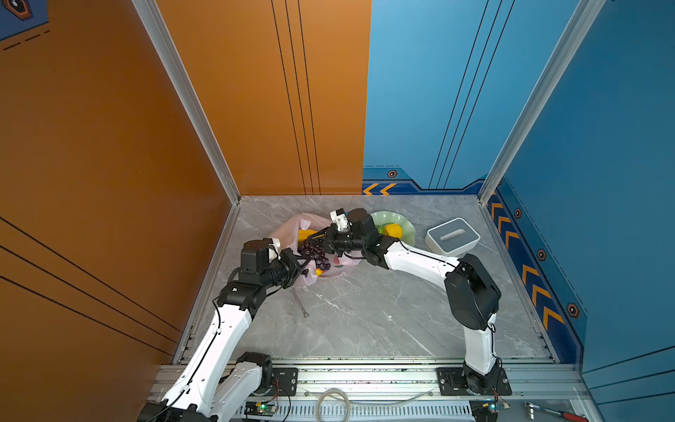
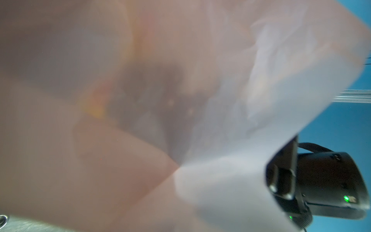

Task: Place the fruits into the plastic bag
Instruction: 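Carry the grapes into the pink bag held by the left gripper and release, then withdraw the right gripper from the bag back over the green plate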

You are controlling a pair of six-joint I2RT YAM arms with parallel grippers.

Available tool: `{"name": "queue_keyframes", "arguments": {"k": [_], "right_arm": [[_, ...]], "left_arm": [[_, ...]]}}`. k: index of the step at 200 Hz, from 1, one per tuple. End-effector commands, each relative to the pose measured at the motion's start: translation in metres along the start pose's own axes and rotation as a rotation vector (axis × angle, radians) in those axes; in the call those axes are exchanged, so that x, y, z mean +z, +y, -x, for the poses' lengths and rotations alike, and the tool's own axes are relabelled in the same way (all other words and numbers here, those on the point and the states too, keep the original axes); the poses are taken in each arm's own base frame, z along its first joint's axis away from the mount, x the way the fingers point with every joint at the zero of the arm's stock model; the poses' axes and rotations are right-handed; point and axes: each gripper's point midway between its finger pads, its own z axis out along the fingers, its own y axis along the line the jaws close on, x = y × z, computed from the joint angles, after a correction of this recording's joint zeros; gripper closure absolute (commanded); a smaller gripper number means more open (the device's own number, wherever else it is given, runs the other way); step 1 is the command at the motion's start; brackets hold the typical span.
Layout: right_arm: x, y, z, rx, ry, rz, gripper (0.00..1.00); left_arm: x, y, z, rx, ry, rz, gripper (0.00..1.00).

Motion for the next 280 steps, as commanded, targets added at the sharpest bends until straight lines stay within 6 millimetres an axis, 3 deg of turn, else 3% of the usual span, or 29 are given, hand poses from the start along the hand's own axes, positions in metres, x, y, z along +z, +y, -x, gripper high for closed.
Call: {"name": "queue_keyframes", "arguments": {"k": [1,8,13,51,53,57,83,95,107,109,110,111,112,113,143,162,168,209,212,242,245,259,264,280], "right_arm": [[0.004,0.004,0.026,-0.025,-0.041,0.039,0.81],[0.004,0.006,0.032,-0.035,-0.056,0.042,0.81],[0.012,-0.012,0.037,-0.024,-0.058,0.014,0.81],[0.027,-0.047,0.062,-0.037,-0.106,-0.06,0.81],[0.021,-0.054,0.074,-0.028,-0.127,-0.072,0.81],[0.019,-0.057,0.081,-0.03,-0.139,-0.08,0.81],[0.014,-0.082,0.093,-0.059,-0.153,-0.175,0.74],[0.011,-0.089,0.094,-0.084,-0.146,-0.225,0.63],[0.007,-0.094,0.095,-0.12,-0.138,-0.283,0.39],[0.006,-0.094,0.094,-0.127,-0.135,-0.291,0.32],[0.005,-0.095,0.094,-0.133,-0.135,-0.303,0.16],[0.005,-0.095,0.094,-0.134,-0.135,-0.307,0.08],[0.005,-0.095,0.094,-0.134,-0.135,-0.307,0.08],[0.004,-0.095,0.093,-0.144,-0.132,-0.316,0.02],[-0.01,-0.103,0.086,-0.201,-0.107,-0.415,0.0],[-0.021,-0.102,0.082,-0.239,-0.101,-0.47,0.0],[-0.025,-0.088,0.085,-0.271,-0.111,-0.465,0.0],[-0.047,-0.068,0.077,-0.375,-0.108,-0.529,0.0],[-0.053,-0.056,0.077,-0.388,-0.12,-0.516,0.0],[-0.078,-0.014,0.068,-0.459,-0.158,-0.497,0.0],[-0.081,-0.022,0.065,-0.453,-0.151,-0.517,0.0],[-0.101,-0.008,0.065,-0.49,-0.191,-0.536,0.0],[-0.101,-0.001,0.053,-0.519,-0.186,-0.541,0.0],[-0.131,0.012,0.055,-0.566,-0.257,-0.591,0.0]], "left_arm": [[-0.009,-0.018,0.001,0.001,0.002,-0.044,1.0],[-0.008,-0.02,0.002,0.001,0.002,-0.049,1.0],[-0.008,-0.02,0.002,-0.004,0.003,-0.049,1.0],[-0.007,-0.024,0.003,-0.011,0.01,-0.056,1.0],[-0.007,-0.024,0.003,-0.012,0.01,-0.057,1.0],[-0.007,-0.025,0.003,-0.01,0.009,-0.059,1.0],[-0.007,-0.027,0.003,-0.017,0.01,-0.061,1.0],[-0.008,-0.029,0.004,-0.021,0.007,-0.068,1.0],[-0.007,-0.03,0.005,-0.029,0.004,-0.076,1.0],[-0.007,-0.031,0.005,-0.031,0.003,-0.077,1.0],[-0.007,-0.03,0.005,-0.032,0.003,-0.078,1.0],[-0.007,-0.031,0.005,-0.033,0.003,-0.079,1.0],[-0.007,-0.031,0.005,-0.033,0.003,-0.08,1.0],[-0.007,-0.031,0.006,-0.034,0.002,-0.08,1.0],[-0.005,-0.032,0.007,-0.046,-0.002,-0.09,1.0],[-0.004,-0.032,0.007,-0.043,-0.003,-0.089,1.0],[-0.004,-0.032,0.007,-0.042,-0.003,-0.09,1.0],[-0.003,-0.033,0.006,-0.04,-0.006,-0.089,1.0],[-0.003,-0.033,0.005,-0.039,-0.004,-0.089,1.0],[-0.002,-0.034,0.004,-0.033,-0.003,-0.089,1.0],[-0.002,-0.034,0.004,-0.033,-0.002,-0.089,1.0],[-0.001,-0.033,0.003,-0.031,0.001,-0.087,1.0],[-0.001,-0.032,0.002,-0.03,0.003,-0.085,1.0],[-0.001,-0.029,0.001,-0.029,0.005,-0.083,1.0]]}}
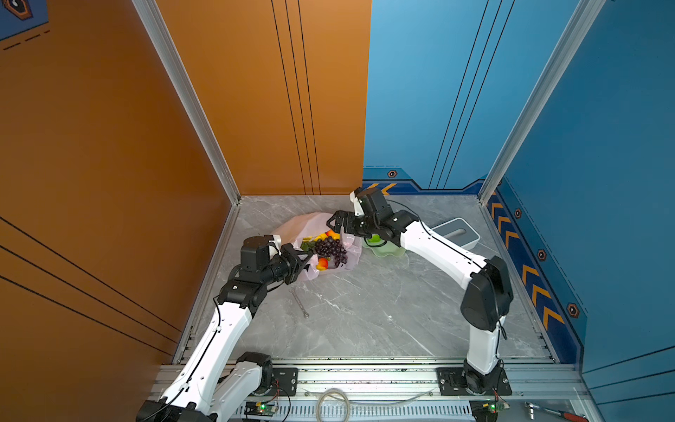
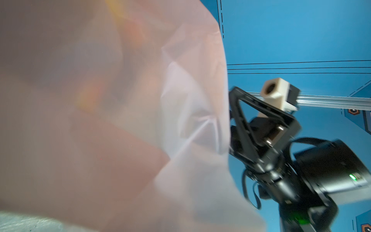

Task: Place the fruits into the plastic bag
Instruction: 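Withdraw the right gripper from the bag back over the green plate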

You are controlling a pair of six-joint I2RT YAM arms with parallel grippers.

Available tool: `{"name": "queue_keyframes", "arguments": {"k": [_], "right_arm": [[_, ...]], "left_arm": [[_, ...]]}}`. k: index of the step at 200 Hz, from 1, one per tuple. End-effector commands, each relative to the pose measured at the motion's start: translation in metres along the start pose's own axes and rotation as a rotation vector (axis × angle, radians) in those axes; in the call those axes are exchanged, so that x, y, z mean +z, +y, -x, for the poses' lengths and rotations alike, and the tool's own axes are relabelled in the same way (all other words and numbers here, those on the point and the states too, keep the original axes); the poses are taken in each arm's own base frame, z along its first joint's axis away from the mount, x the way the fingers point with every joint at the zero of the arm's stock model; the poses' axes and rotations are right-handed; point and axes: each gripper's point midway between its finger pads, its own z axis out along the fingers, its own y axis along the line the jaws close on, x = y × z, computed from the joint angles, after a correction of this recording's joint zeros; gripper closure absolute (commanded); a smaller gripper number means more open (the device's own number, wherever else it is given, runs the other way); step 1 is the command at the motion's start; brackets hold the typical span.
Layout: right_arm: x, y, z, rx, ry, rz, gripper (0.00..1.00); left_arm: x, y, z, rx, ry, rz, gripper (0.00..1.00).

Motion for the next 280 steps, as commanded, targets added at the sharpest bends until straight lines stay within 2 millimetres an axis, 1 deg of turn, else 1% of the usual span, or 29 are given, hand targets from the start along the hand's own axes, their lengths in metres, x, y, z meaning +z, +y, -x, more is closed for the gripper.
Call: {"name": "queue_keyframes", "arguments": {"k": [1,21,36,37,40,56,87,95,106,126,146,160,174,192,222,280], "right_arm": [[-0.044,-0.011,0.001,-0.094,-0.062,-0.129,0.0],[-0.087,-0.022,0.016,-0.127,-0.171,-0.202,0.0],[-0.112,-0.028,0.021,-0.138,-0.217,-0.223,0.0],[-0.115,-0.034,0.024,-0.13,-0.225,-0.235,0.0],[-0.121,-0.041,0.028,-0.117,-0.239,-0.252,0.0],[-0.145,-0.06,0.035,-0.054,-0.274,-0.269,0.0],[-0.178,-0.106,0.035,0.07,-0.283,-0.339,0.0],[-0.185,-0.114,0.036,0.079,-0.28,-0.36,0.0],[-0.192,-0.126,0.032,0.104,-0.257,-0.391,0.0],[-0.197,-0.145,0.025,0.15,-0.199,-0.429,0.0],[-0.196,-0.159,0.017,0.171,-0.136,-0.465,0.0],[-0.189,-0.167,0.011,0.177,-0.081,-0.482,0.0],[-0.181,-0.17,0.007,0.18,-0.039,-0.484,0.0],[-0.166,-0.174,0.005,0.184,0.001,-0.48,0.0],[-0.135,-0.185,0.002,0.176,0.078,-0.489,0.0],[-0.08,-0.204,0.005,0.168,0.163,-0.518,0.0]], "left_arm": [[-0.001,-0.008,0.0,0.024,-0.005,-0.024,1.0],[0.0,-0.004,-0.002,0.018,-0.003,-0.023,1.0],[0.0,-0.002,-0.002,0.018,-0.001,-0.022,1.0],[0.0,-0.002,-0.003,0.018,-0.001,-0.023,1.0],[0.0,-0.002,-0.003,0.018,-0.001,-0.022,1.0],[0.0,-0.001,-0.003,0.02,-0.001,-0.022,1.0],[-0.001,0.0,-0.003,0.026,-0.002,-0.018,1.0],[-0.001,0.001,-0.004,0.028,-0.002,-0.017,1.0],[-0.001,0.002,-0.004,0.029,-0.001,-0.015,1.0],[0.0,0.004,-0.005,0.035,0.004,-0.009,1.0],[0.0,0.007,-0.006,0.043,0.008,0.001,1.0],[0.001,0.008,-0.006,0.045,0.011,0.007,1.0],[0.002,0.01,-0.007,0.048,0.014,0.013,1.0],[0.003,0.011,-0.007,0.053,0.019,0.021,1.0],[0.003,0.013,-0.007,0.06,0.024,0.034,1.0],[0.006,0.014,-0.005,0.061,0.03,0.043,1.0]]}}
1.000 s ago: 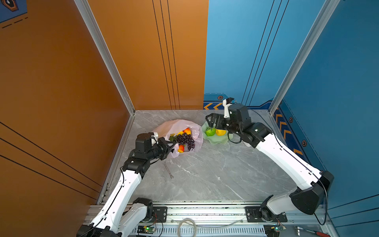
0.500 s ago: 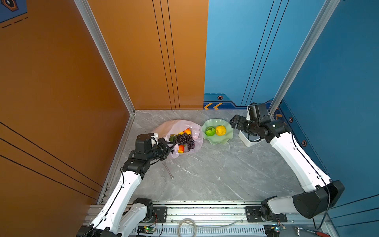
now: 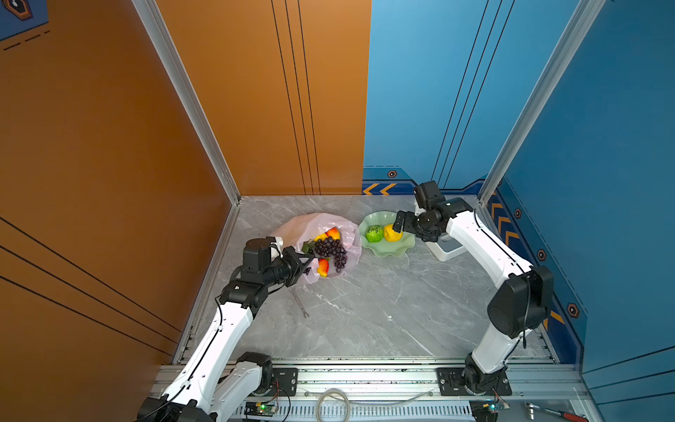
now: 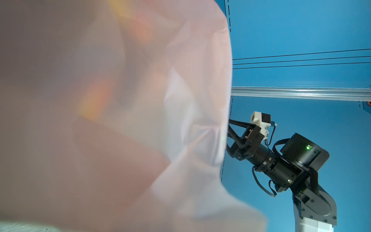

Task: Place the fruits into the plastic bag
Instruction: 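Withdraw the right gripper from the bag back over the green plate, then lower the right gripper onto the yellow fruit and grasp it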

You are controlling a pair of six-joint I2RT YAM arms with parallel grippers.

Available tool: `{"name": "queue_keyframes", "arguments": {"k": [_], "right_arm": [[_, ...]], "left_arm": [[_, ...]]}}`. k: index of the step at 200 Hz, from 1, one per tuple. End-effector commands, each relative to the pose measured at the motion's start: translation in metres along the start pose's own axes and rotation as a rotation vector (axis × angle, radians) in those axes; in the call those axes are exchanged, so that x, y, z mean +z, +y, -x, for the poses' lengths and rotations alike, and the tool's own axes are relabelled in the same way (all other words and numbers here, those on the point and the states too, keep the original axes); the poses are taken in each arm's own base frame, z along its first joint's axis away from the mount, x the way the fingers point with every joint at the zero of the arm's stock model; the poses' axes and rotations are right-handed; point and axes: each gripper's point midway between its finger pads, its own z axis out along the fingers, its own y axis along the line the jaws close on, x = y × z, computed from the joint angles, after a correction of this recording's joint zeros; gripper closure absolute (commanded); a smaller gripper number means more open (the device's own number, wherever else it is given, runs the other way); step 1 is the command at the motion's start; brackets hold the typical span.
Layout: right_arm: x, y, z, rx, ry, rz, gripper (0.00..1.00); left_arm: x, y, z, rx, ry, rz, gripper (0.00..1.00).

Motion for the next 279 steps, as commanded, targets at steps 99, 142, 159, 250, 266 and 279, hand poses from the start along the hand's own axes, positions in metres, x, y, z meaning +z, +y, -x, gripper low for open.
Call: {"name": "queue_keyframes", "arguments": {"k": [99,142,159,250,266,279], "right_arm": [[0.096,-0.002,0.02,-0.221,0.101,-0.168,0.05],[0.118,-0.003,0.02,-0.228,0.12,-0.184,0.13],[0.124,-0.004,0.02,-0.232,0.124,-0.192,0.15],[0.143,-0.013,0.03,-0.236,0.11,-0.242,0.19],[0.146,-0.016,0.03,-0.231,0.115,-0.245,0.21],[0.148,-0.017,0.029,-0.23,0.119,-0.246,0.23]], "left_arm": [[0.0,0.006,0.004,0.002,0.015,0.037,1.0],[-0.001,0.007,0.007,-0.002,0.013,0.048,1.0],[-0.001,0.007,0.007,-0.004,0.012,0.051,1.0],[-0.004,0.011,0.009,-0.015,0.009,0.066,1.0],[-0.004,0.01,0.009,-0.015,0.009,0.065,1.0],[-0.004,0.011,0.009,-0.016,0.01,0.067,1.0]]}}
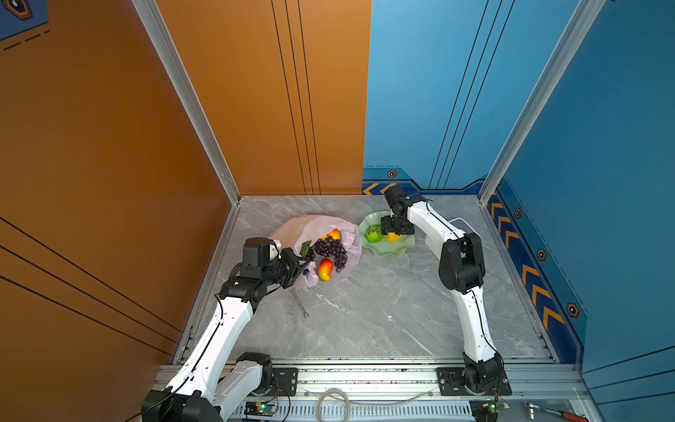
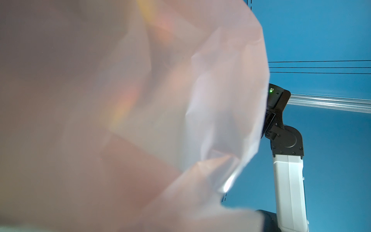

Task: Place the fruits into the plastic bag
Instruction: 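Lower the right gripper onto the yellow fruit and grasp it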

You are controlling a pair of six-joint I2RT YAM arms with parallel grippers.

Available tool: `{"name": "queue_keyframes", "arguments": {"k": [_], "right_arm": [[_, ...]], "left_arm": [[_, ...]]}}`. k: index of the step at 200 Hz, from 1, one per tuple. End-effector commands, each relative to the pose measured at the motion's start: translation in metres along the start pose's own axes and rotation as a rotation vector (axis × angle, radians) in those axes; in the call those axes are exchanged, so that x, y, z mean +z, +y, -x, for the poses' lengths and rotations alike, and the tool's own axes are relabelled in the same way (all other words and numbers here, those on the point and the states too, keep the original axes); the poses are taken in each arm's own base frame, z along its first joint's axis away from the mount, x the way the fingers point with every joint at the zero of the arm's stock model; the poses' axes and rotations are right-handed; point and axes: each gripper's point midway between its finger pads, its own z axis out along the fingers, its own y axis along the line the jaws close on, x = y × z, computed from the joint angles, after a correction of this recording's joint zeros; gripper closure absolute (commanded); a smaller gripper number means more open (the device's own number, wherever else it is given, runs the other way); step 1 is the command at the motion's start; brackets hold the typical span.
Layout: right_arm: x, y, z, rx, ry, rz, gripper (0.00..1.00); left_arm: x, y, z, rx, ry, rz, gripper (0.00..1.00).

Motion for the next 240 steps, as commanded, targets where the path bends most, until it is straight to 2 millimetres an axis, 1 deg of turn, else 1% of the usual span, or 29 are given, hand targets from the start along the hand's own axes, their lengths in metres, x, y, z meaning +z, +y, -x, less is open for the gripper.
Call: {"name": "queue_keyframes", "arguments": {"k": [1,39,45,86,101,116,132,141,169,204,240], "right_arm": [[0.003,-0.008,0.0,-0.004,0.015,-0.032,0.23],[0.007,-0.012,0.002,-0.005,0.014,-0.045,0.27],[0.008,-0.012,0.002,-0.008,0.012,-0.047,0.29],[0.013,-0.012,0.006,-0.023,0.008,-0.05,0.3],[0.014,-0.011,0.007,-0.02,0.01,-0.045,0.33],[0.014,-0.011,0.007,-0.012,0.011,-0.038,0.39],[0.012,-0.01,0.008,-0.008,0.007,-0.035,0.5],[0.011,-0.01,0.008,-0.009,0.005,-0.036,0.51],[-0.003,-0.009,0.013,-0.012,-0.021,-0.034,0.52],[-0.032,-0.009,0.021,-0.015,-0.075,-0.027,0.52],[-0.057,-0.01,0.022,-0.007,-0.102,0.002,0.53]], "left_arm": [[-0.005,-0.01,0.001,0.023,0.004,-0.016,1.0],[-0.004,-0.007,0.001,0.016,0.005,-0.012,1.0],[-0.004,-0.007,0.001,0.016,0.005,-0.012,1.0],[-0.005,-0.006,0.0,0.014,0.004,-0.009,1.0],[-0.006,-0.006,0.0,0.014,0.003,-0.007,1.0],[-0.006,-0.006,0.0,0.014,0.003,-0.007,1.0],[-0.005,-0.005,0.0,0.012,0.003,-0.004,1.0],[-0.005,-0.005,0.0,0.013,0.003,-0.005,1.0],[-0.005,-0.006,0.0,0.015,0.003,-0.006,1.0],[-0.005,-0.005,0.0,0.016,0.004,-0.007,1.0],[-0.003,-0.004,0.0,0.013,0.004,-0.01,1.0]]}}
